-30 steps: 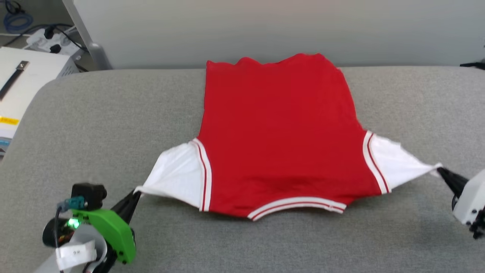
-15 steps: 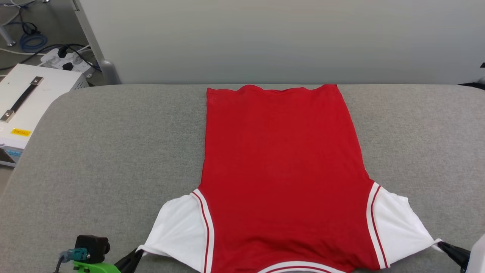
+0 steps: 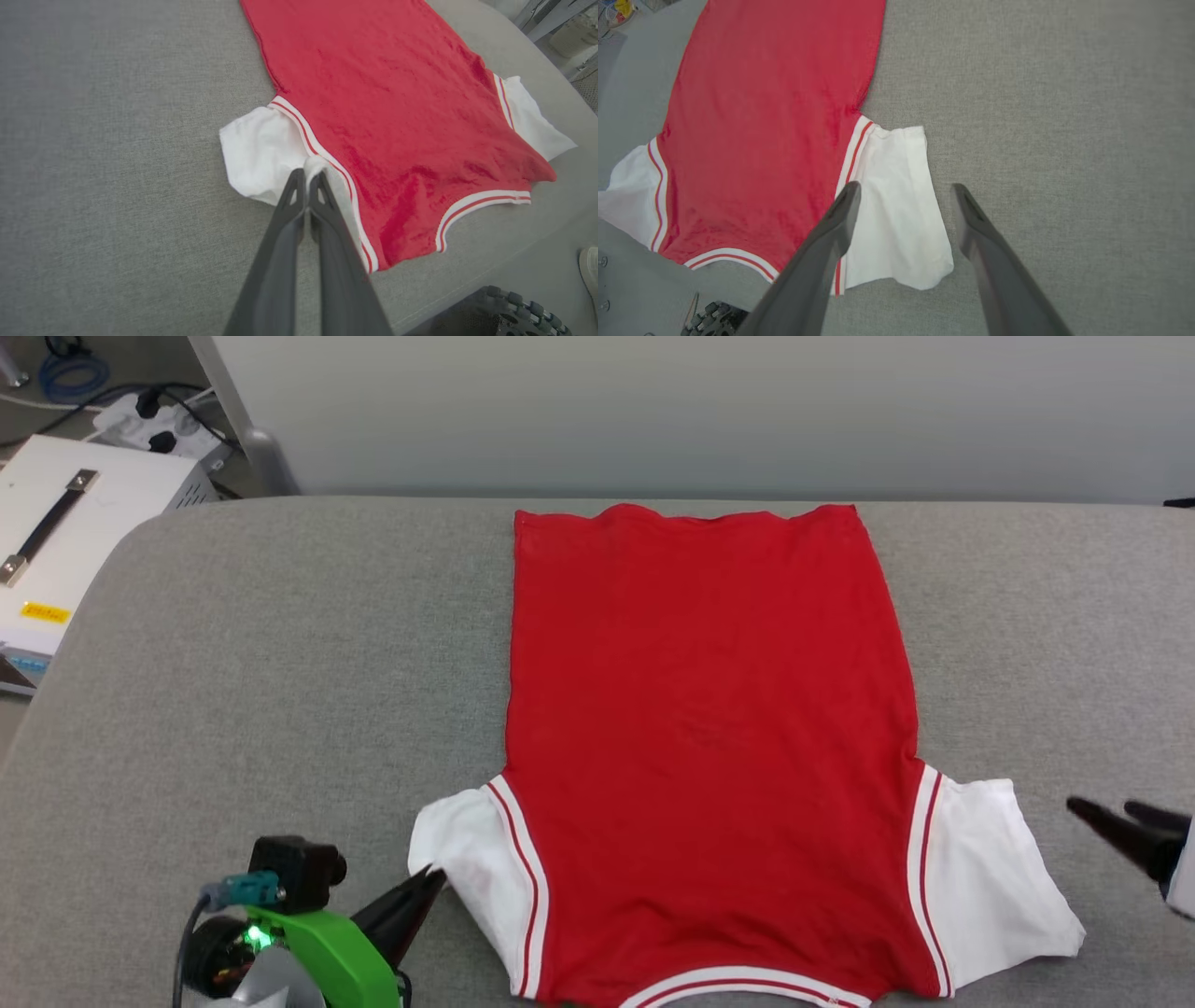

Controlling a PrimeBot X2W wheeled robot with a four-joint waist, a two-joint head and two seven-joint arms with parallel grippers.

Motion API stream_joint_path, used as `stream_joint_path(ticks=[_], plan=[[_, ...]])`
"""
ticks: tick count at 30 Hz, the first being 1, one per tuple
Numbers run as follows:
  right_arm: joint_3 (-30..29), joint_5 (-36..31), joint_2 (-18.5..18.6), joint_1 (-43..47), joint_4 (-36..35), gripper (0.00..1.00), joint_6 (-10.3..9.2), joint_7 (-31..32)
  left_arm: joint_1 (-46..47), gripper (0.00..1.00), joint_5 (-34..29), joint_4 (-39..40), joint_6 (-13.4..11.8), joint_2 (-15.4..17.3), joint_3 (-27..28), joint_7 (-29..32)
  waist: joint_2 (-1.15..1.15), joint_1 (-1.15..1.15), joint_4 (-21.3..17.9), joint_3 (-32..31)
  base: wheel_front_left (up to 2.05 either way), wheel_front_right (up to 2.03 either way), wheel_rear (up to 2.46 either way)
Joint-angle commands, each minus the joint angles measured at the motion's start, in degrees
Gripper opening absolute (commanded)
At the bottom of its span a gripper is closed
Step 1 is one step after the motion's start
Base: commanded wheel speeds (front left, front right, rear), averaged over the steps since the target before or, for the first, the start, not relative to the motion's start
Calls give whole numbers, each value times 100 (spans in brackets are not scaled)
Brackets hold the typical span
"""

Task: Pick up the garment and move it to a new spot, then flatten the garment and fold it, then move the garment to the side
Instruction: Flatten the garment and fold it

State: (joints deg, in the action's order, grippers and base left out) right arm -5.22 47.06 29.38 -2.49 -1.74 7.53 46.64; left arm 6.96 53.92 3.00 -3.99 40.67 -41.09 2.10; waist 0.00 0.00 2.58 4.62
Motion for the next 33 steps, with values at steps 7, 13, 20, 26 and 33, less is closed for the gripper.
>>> stream_joint_path(ticks=[7, 13, 20, 26, 33], plan=[[-541, -639, -754, -1884, -420, 100, -4, 1508, 313, 0, 160, 1381, -269, 373, 158, 514, 0, 0, 599, 1294, 0, 0, 0], [-863, -1606, -1072, -3533, 188, 100, -4, 2574, 541, 0, 233, 2250, -390, 507, 217, 888, 0, 0, 1052, 2146, 0, 0, 0], [-1119, -2756, -923, -4933, 994, 100, -4, 2990, 672, 0, 109, 2838, -424, 530, 178, 996, 0, 0, 1497, 2818, 0, 0, 0], [-1133, -3385, -720, -5802, 1620, 100, -4, 2939, 761, 0, 51, 3012, -393, 420, 157, 935, 0, 0, 1748, 3210, 0, 0, 0], [-1023, -3682, -537, -6242, 2234, 100, -4, 2582, 852, 0, 66, 2916, -293, 347, 172, 863, 0, 0, 1972, 3457, 0, 0, 0]])
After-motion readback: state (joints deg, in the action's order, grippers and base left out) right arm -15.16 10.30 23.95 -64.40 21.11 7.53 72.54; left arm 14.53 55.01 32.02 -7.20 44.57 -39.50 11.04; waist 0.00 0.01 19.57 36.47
